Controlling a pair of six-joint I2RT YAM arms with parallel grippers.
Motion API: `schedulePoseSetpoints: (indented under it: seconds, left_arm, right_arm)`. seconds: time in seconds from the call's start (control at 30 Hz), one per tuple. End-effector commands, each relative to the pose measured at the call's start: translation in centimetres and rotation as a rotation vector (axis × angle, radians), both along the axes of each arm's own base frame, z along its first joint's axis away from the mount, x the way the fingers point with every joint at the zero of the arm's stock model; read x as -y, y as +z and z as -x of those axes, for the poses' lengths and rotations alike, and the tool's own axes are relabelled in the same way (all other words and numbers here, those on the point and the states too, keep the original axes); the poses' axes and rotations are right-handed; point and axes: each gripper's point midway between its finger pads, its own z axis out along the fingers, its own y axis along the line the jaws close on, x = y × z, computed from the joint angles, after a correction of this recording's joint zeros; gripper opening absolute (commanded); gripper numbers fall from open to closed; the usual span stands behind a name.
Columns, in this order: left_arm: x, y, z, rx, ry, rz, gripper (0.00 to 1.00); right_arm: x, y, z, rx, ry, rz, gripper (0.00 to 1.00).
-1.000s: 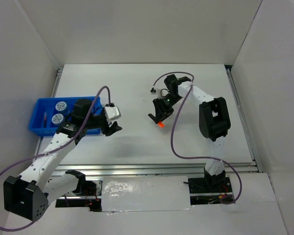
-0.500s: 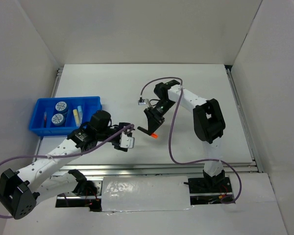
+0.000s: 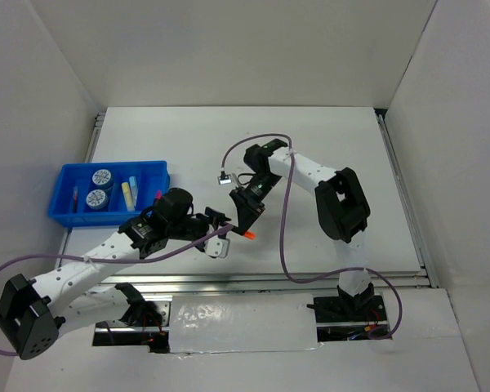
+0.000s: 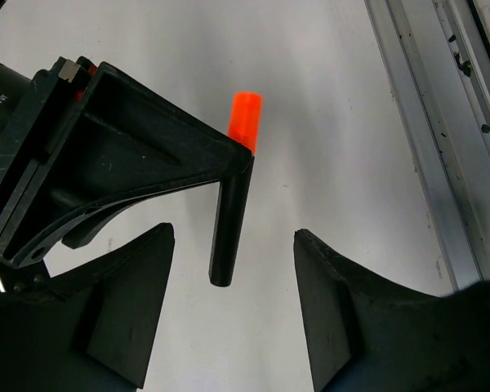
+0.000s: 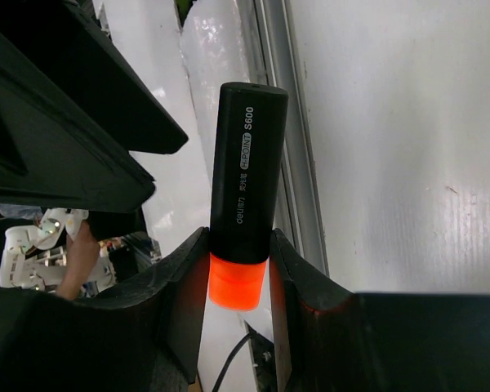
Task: Sort the stationery into containers
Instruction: Pick up the pen from the center of the board, then place the pen in the storage box.
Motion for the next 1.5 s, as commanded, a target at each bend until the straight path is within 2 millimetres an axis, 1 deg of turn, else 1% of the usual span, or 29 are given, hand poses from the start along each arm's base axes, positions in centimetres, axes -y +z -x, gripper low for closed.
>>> schedulePoseSetpoints:
  seconds: [0.0,0.07,0.3,0.53,0.67,0.83,0.9,0.93,1.1,1.2,1.23,1.27,1.3,1.33,1.37,1.4,1.43,1.47]
  left_arm:
    - [0.8,0.5,-0.1,0.049,-0.047,0.012,0.72]
    - [0.7,0.0,-0.1,0.045,-0.048,-0.002,0.71]
    - [0.7,-0.7,0.0,0.039,-0.05,-0.016,0.63]
    - [0.6,-1.8,0.7,0.041,-0.085,-0.057,0.61]
    - [0.5,-2.1,0.7,0.047,-0.09,-0.071,0.53]
    - [0.4,-2.5,0.5,0.052,-0.078,-0.076,0.47]
    - [0.5,-2.5,0.3,0.053,-0.068,-0.073,0.41]
    - [0.5,-2.5,0.2,0.058,-0.06,-0.073,0.36]
    - [0.5,-2.8,-0.1,0.065,-0.045,-0.074,0.34]
    - [0.5,-2.7,0.0,0.06,-0.044,-0.07,0.26]
    - [0.5,-2.7,0.1,0.055,-0.042,-0.071,0.18]
    - [0.5,-2.5,0.1,0.047,-0.034,-0.067,0.13]
    - [0.4,-2.3,0.0,0.045,-0.024,-0.065,0.02]
    - [0.4,-2.2,0.0,0.02,-0.002,-0.058,0.0]
    - [0.3,-1.9,0.0,0.011,0.009,-0.052,0.0]
    - [0.1,-2.0,0.2,-0.012,0.024,-0.056,0.0]
    - [-0.1,-1.5,0.5,-0.037,0.044,-0.04,0.0]
    - [-0.4,-1.4,0.7,-0.052,0.055,-0.036,0.0]
  right_arm:
    - [0.5,3.0,2.5,-0.081,0.012,0.009,0.0]
    - [0.4,3.1,2.7,-0.08,0.018,0.009,0.0]
    - [-0.1,3.5,3.3,-0.087,0.03,0.001,0.0]
    - [-0.5,3.9,3.7,-0.083,0.039,0.0,0.0]
    - [-0.6,4.1,3.7,-0.084,0.037,-0.002,0.0]
    - [-0.6,4.2,3.9,-0.084,0.04,-0.002,0.0]
    - [-0.6,4.4,4.0,-0.079,0.044,-0.006,0.0]
    - [-0.7,4.5,4.1,-0.077,0.046,-0.009,0.0]
    - [-0.7,4.6,4.5,-0.074,0.056,-0.013,0.0]
    - [-0.7,4.7,4.7,-0.073,0.057,-0.008,0.0]
    - [-0.6,4.6,4.6,-0.072,0.054,0.0,0.08]
    - [-0.6,4.7,4.5,-0.071,0.048,0.007,0.17]
    - [-0.6,4.7,4.3,-0.063,0.045,0.009,0.29]
    - [-0.6,4.9,4.0,-0.052,0.035,0.003,0.33]
    - [-0.5,5.6,3.0,-0.03,0.001,-0.015,0.41]
    - [-0.3,6.0,2.4,-0.013,-0.022,-0.019,0.42]
    - [0.0,6.3,1.3,0.021,-0.052,-0.02,0.43]
    - [-0.2,7.1,-0.3,0.061,-0.102,-0.029,0.44]
